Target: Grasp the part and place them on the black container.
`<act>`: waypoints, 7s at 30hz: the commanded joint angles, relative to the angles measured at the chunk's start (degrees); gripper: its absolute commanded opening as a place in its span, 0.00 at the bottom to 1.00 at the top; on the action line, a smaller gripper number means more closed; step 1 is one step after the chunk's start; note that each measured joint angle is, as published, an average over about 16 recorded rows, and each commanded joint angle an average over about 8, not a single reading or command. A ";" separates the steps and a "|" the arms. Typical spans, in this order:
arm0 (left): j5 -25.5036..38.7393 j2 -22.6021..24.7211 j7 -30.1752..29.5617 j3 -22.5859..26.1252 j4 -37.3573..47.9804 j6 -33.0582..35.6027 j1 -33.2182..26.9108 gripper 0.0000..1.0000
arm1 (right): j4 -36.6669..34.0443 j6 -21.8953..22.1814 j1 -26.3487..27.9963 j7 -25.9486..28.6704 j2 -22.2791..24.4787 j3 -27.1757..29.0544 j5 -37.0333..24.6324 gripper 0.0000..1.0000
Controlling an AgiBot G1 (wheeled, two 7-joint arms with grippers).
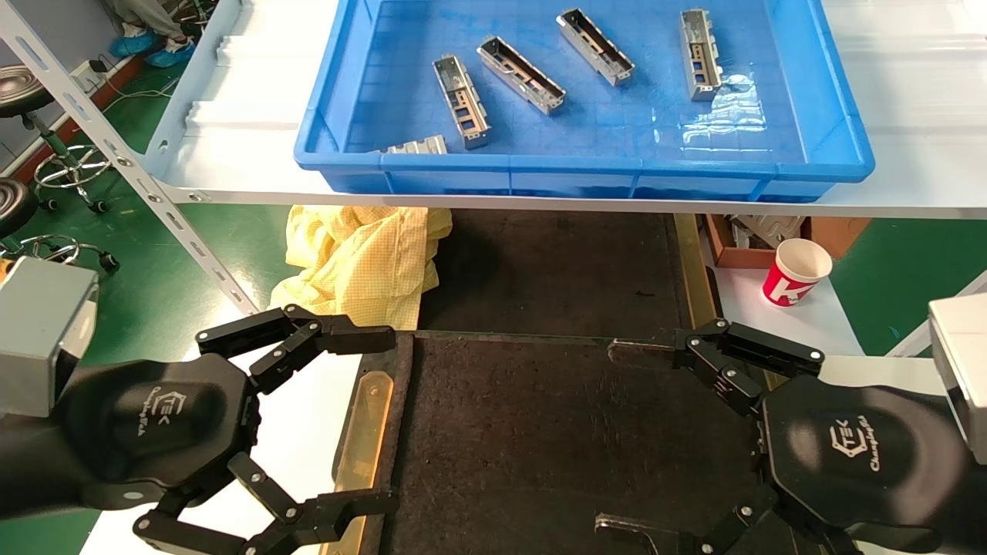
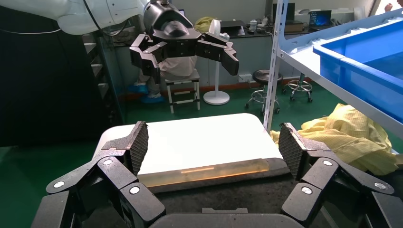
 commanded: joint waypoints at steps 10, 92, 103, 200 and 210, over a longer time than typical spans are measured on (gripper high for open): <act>0.00 0.00 0.00 0.00 0.00 0.00 0.00 1.00 | 0.00 0.00 0.00 0.00 0.00 0.00 0.00 1.00; -0.01 0.00 0.02 0.03 0.02 0.00 -0.02 0.41 | -57.61 17.90 53.19 -1.11 -25.18 -13.78 -32.77 1.00; -0.02 0.00 0.02 0.03 0.02 0.00 -0.02 1.00 | -68.65 24.11 57.51 -1.18 -29.96 -15.82 -36.28 1.00; -0.05 -0.03 0.05 0.09 0.02 -0.02 -0.03 1.00 | -65.31 -6.11 59.78 -11.23 -25.74 -17.22 -35.20 0.00; -0.06 -0.03 0.05 0.09 0.02 -0.02 -0.03 1.00 | -44.79 -6.67 50.79 -4.44 -18.93 -23.95 -22.71 0.00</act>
